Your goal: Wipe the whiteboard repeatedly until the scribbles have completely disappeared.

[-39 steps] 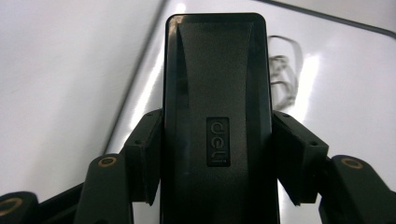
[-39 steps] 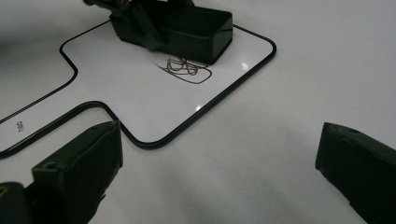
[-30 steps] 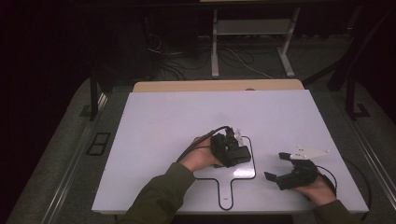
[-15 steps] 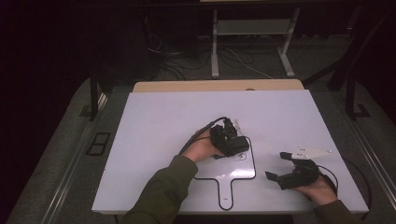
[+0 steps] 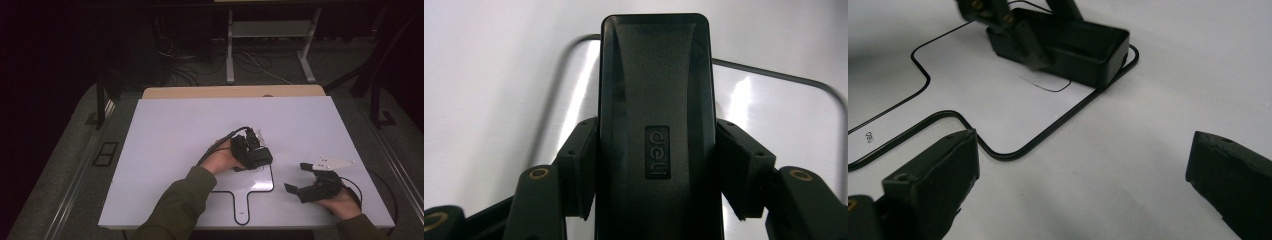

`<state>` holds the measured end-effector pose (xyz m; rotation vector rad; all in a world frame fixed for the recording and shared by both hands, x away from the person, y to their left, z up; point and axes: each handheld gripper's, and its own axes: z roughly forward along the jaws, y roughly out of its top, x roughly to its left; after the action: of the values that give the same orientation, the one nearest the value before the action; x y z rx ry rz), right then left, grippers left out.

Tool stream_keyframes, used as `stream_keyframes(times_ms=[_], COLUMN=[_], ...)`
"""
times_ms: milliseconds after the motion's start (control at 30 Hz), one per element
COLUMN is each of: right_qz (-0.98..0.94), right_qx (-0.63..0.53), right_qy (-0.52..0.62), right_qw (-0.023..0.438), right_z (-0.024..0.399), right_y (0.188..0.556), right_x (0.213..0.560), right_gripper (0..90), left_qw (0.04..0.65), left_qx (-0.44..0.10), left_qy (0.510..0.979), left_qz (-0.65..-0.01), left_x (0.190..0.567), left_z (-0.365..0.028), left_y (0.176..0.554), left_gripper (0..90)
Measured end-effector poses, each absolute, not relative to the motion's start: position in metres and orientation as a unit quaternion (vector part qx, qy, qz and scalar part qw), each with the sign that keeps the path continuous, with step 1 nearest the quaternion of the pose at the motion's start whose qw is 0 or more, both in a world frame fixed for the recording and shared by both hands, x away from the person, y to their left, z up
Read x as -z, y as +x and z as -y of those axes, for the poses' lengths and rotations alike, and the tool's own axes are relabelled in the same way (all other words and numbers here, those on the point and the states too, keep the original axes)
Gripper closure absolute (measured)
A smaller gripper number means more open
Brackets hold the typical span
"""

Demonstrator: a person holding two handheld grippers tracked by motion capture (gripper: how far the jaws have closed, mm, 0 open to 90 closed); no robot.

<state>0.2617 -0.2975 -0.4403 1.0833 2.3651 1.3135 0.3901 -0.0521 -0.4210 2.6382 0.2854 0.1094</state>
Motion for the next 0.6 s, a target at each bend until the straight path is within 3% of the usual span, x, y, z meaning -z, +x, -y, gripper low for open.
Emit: stream_keyframes(times_ms=[233,600], right_qz=[-0.805,-0.806], right_qx=[-0.45,-0.449], right_qy=[0.37,0.369], right_qw=[0.114,0.117], right_z=[0.299,0.297], right_y=[0.262,0.261], right_x=[0.44,0.44], right_gripper=[0.0,0.0], left_qw=[0.234,0.233], left_qx=[-0.043,-0.03], left_qy=[0.966,0.971], left_qz=[-0.101,-0.045], left_x=[0.42,0.42], left_z=[0.053,0.066], left_y=[0.394,0.346], left_gripper=[38.9,38.9])
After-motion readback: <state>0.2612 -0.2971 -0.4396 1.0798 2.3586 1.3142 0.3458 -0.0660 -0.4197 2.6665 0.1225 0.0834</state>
